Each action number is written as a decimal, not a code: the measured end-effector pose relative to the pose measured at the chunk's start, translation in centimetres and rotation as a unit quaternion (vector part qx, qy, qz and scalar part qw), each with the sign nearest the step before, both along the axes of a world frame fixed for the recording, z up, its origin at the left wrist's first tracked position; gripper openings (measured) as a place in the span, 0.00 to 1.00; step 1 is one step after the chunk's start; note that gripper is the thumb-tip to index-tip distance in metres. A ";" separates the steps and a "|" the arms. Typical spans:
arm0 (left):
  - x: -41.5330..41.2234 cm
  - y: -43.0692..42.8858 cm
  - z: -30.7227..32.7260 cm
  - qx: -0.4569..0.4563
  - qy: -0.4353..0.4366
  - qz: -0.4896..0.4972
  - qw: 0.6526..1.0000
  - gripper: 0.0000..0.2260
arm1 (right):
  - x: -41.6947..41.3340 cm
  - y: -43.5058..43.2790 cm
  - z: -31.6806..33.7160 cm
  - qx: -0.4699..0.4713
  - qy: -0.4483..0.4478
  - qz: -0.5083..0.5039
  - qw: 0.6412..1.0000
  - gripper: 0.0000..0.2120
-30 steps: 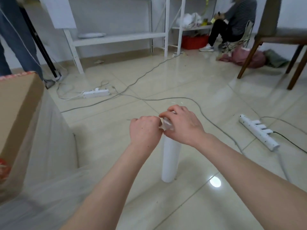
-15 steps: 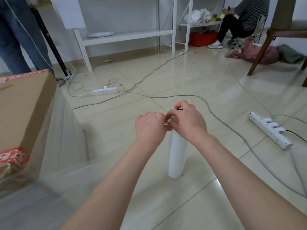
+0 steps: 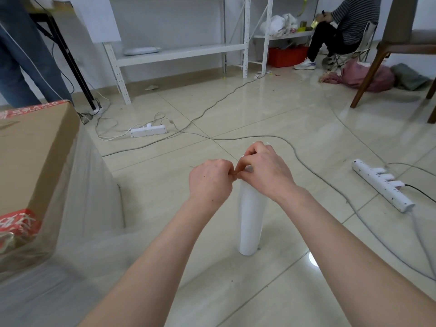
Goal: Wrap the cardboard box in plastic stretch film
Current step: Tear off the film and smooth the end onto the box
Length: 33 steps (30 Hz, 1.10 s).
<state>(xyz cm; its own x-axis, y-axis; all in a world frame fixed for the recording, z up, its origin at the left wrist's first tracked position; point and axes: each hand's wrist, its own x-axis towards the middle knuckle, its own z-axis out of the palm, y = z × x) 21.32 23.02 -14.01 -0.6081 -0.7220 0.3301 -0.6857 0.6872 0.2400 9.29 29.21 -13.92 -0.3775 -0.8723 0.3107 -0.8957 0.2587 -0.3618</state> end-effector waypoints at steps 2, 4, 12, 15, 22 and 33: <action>0.3 -0.1 0.2 0.019 0.008 -0.001 1.000 0.08 | 0.3 0.0 -0.1 -0.008 0.009 -0.010 1.000 0.04; 0.5 -0.2 0.3 0.042 0.014 -0.010 0.999 0.07 | 0.6 0.1 -0.2 -0.014 0.019 -0.020 1.000 0.05; 2.3 -0.5 0.7 0.170 0.066 -0.125 0.975 0.05 | 1.2 0.2 -0.3 -0.012 0.017 -0.041 0.999 0.05; 2.7 0.3 1.0 0.212 0.088 -0.177 0.957 0.11 | 1.4 0.0 -0.4 -0.016 0.020 -0.060 0.998 0.05; 3.5 -0.9 0.7 0.139 -0.035 -0.022 0.989 0.13 | 0.9 0.3 -0.8 -0.011 0.045 -0.023 0.999 0.09; 0.2 0.6 -2.9 0.030 -0.065 0.007 0.997 0.11 | 1.2 0.6 -0.6 0.015 0.126 -0.024 0.992 0.14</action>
<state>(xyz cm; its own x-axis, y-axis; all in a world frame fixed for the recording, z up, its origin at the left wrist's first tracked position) 21.51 23.64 -16.90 -0.6332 -0.7463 0.2053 -0.7228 0.6650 0.1879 10.49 29.79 -14.49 -0.3319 -0.8661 0.3739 -0.9432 0.3098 -0.1198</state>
